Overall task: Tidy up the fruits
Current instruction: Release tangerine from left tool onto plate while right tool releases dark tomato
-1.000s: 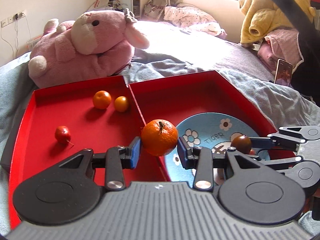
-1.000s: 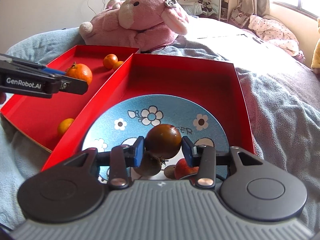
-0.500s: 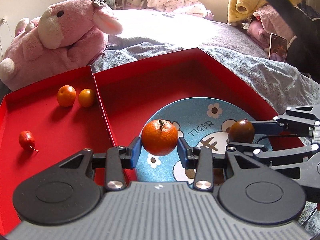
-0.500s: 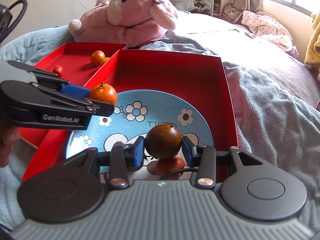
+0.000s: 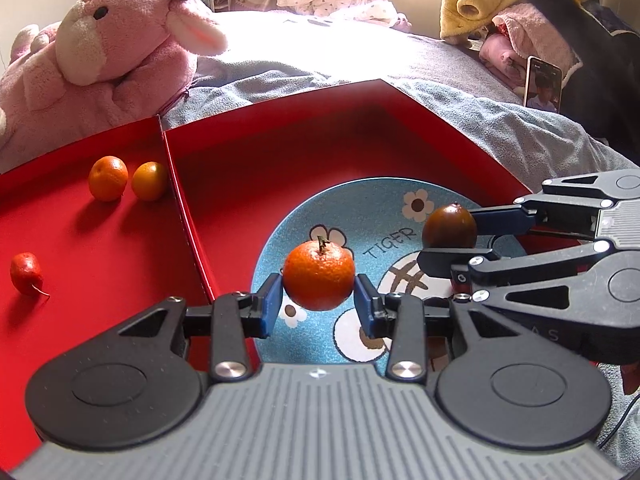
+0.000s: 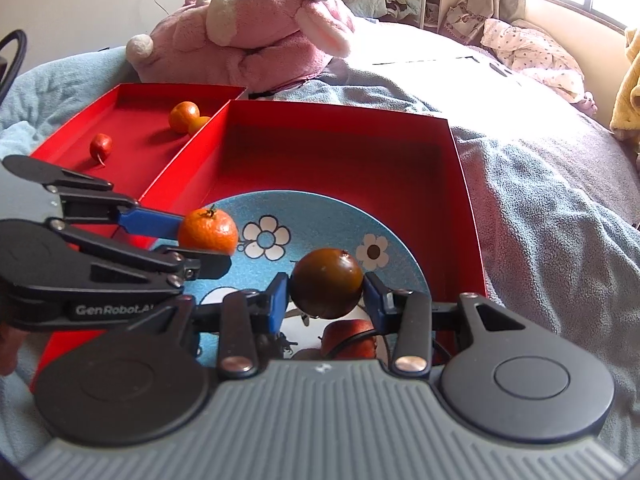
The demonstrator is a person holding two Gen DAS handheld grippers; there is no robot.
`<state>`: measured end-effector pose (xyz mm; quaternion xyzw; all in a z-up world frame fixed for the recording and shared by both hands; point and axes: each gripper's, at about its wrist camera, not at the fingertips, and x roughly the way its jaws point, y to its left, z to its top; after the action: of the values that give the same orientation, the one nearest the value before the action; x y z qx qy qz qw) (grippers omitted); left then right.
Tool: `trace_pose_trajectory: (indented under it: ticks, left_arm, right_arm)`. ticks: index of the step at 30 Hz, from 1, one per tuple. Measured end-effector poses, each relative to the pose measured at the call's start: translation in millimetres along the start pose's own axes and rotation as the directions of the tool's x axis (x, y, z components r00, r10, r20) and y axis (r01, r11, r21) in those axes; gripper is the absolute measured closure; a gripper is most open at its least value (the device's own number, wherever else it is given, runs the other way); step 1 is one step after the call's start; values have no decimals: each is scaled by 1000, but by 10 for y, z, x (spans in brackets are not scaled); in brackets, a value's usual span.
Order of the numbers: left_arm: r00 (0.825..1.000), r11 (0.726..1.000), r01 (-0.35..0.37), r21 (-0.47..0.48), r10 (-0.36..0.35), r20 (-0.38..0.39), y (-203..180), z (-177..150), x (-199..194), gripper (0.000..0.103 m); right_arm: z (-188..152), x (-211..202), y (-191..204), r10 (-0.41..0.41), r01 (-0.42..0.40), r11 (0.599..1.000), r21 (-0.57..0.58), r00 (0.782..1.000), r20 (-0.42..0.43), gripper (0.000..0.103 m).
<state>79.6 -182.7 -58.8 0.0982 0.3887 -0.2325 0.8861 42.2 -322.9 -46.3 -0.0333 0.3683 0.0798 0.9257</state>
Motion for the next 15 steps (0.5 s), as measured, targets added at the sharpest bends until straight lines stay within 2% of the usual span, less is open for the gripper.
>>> trace_pose_trajectory:
  ticks: [9, 15]
  left_arm:
    - [1000, 996, -15, 90, 15, 1, -137, -74, 51, 59]
    - [1000, 993, -29, 113, 28, 6, -165, -99, 52, 58]
  right_arm:
    - [33, 108, -5, -24, 24, 1000, -13, 999, -32, 59]
    - [28, 173, 5, -30, 30, 1000, -9, 998, -54, 60]
